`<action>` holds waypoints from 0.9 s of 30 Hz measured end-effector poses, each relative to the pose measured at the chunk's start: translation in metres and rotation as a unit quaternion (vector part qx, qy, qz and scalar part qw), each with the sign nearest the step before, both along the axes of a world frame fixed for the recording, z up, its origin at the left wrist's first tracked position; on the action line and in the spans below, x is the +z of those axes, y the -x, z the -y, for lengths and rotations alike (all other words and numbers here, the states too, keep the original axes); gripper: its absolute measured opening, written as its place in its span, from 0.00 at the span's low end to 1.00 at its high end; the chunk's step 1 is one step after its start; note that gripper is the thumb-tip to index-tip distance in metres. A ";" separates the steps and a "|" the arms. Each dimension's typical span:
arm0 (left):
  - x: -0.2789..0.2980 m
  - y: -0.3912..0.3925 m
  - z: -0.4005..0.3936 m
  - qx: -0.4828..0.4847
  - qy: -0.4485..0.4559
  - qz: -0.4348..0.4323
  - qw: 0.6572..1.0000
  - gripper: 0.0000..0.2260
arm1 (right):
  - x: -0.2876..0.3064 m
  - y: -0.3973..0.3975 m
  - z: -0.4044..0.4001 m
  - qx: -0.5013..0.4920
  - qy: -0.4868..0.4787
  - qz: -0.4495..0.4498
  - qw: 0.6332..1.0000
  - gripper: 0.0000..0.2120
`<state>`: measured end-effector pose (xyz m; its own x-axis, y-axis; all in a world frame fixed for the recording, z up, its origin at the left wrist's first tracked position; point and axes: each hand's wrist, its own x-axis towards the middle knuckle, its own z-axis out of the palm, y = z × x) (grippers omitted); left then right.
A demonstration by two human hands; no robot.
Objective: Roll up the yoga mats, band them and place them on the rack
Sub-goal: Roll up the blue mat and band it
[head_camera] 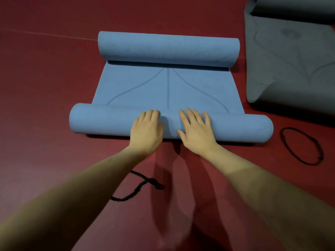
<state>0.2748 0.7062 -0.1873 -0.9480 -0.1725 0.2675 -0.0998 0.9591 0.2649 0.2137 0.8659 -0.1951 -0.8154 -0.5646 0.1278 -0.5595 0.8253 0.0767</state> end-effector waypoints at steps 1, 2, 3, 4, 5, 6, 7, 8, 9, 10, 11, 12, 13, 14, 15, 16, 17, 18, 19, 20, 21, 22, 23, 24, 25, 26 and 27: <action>-0.002 0.000 0.001 0.002 -0.015 0.013 1.000 0.11 | -0.001 0.003 0.001 -0.005 -0.006 -0.005 1.000 0.29; -0.003 0.003 0.003 -0.003 -0.018 0.024 1.000 0.13 | -0.002 0.006 0.002 -0.012 -0.004 -0.016 1.000 0.28; -0.002 0.007 0.005 -0.009 -0.016 0.040 0.999 0.16 | -0.003 0.007 0.003 -0.018 0.005 -0.029 0.999 0.27; 0.000 0.014 0.007 -0.013 -0.019 0.063 0.998 0.19 | -0.005 0.007 0.003 -0.017 0.012 -0.041 0.999 0.27; 0.002 0.022 0.009 -0.016 -0.027 0.089 0.996 0.22 | -0.007 0.008 0.003 -0.007 0.012 -0.048 0.999 0.28; 0.005 0.031 0.012 -0.018 -0.037 0.120 0.992 0.24 | -0.008 0.010 0.003 0.004 0.008 -0.045 0.999 0.30; 0.009 0.041 0.015 -0.021 -0.042 0.157 0.987 0.26 | -0.009 0.013 0.003 0.007 0.002 -0.036 0.999 0.34; 0.012 0.049 0.019 -0.026 -0.039 0.192 0.980 0.29 | -0.008 0.016 0.003 0.006 -0.012 -0.019 1.000 0.39; 0.016 0.057 0.023 -0.036 -0.026 0.225 0.973 0.31 | -0.005 0.020 0.004 0.004 -0.035 0.005 0.999 0.43; 0.020 0.063 0.027 -0.048 -0.003 0.251 0.967 0.34 | -0.003 0.026 0.006 0.002 -0.054 0.031 0.998 0.46; 0.021 0.067 0.031 -0.061 0.034 0.267 0.961 0.37 | 0.000 0.031 0.009 -0.001 -0.063 0.049 0.997 0.49; 0.022 0.071 0.035 -0.073 0.082 0.268 0.957 0.40 | 0.003 0.038 0.012 -0.004 -0.069 0.059 0.996 0.51; 0.021 0.071 0.037 -0.082 0.133 0.260 0.953 0.42 | 0.006 0.044 0.015 -0.006 -0.076 0.068 0.995 0.52; 0.019 0.071 0.039 -0.085 0.176 0.248 0.949 0.44 | 0.008 0.049 0.018 -0.007 -0.085 0.077 0.993 0.54; 0.017 0.073 0.041 -0.085 0.202 0.240 0.946 0.46 | 0.009 0.056 0.021 -0.009 -0.095 0.084 0.992 0.56; 0.015 0.077 0.041 -0.082 0.214 0.242 0.943 0.48 | 0.008 0.061 0.024 -0.013 -0.108 0.090 0.990 0.58; 0.013 0.082 0.041 -0.077 0.217 0.252 0.940 0.51 | 0.008 0.067 0.027 -0.016 -0.122 0.093 0.988 0.60; 0.013 0.089 0.041 -0.069 0.218 0.264 0.937 0.53 | 0.009 0.072 0.030 -0.019 -0.136 0.095 0.986 0.62; 0.012 0.096 0.040 -0.059 0.222 0.275 0.934 0.55 | 0.009 0.078 0.034 -0.022 -0.146 0.096 0.984 0.63; 0.012 0.103 0.039 -0.051 0.228 0.286 0.929 0.56 | 0.010 0.084 0.036 -0.025 -0.151 0.097 0.983 0.64; 0.013 0.108 0.038 -0.045 0.235 0.296 0.925 0.58 | 0.010 0.089 0.038 -0.025 -0.153 0.097 0.983 0.63; 0.011 0.113 0.036 -0.039 0.240 0.303 0.922 0.58 | 0.009 0.094 0.040 -0.025 -0.152 0.096 0.983 0.61; 0.009 0.116 0.036 -0.035 0.245 0.304 0.920 0.58 | 0.007 0.097 0.040 -0.026 -0.149 0.092 0.984 0.59; 0.007 0.118 0.035 -0.031 0.252 0.299 0.920 0.57 | 0.005 0.098 0.041 -0.029 -0.143 0.088 0.985 0.57; 0.005 0.118 0.035 -0.029 0.258 0.290 0.921 0.55 | 0.003 0.098 0.042 -0.033 -0.137 0.083 0.987 0.55; 0.004 0.117 0.035 -0.029 0.262 0.279 0.923 0.52 | 0.002 0.097 0.042 -0.036 -0.133 0.079 0.987 0.53; 0.004 0.116 0.035 -0.032 0.267 0.269 0.925 0.49 | 0.001 0.095 0.042 -0.035 -0.131 0.073 0.988 0.52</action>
<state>0.1585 0.6715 -0.1831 -0.9722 -0.0920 -0.2155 -0.0186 0.9471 -0.3203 0.1186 0.8242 -0.1942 -0.8525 -0.5044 -0.1371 -0.5227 0.8251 0.2145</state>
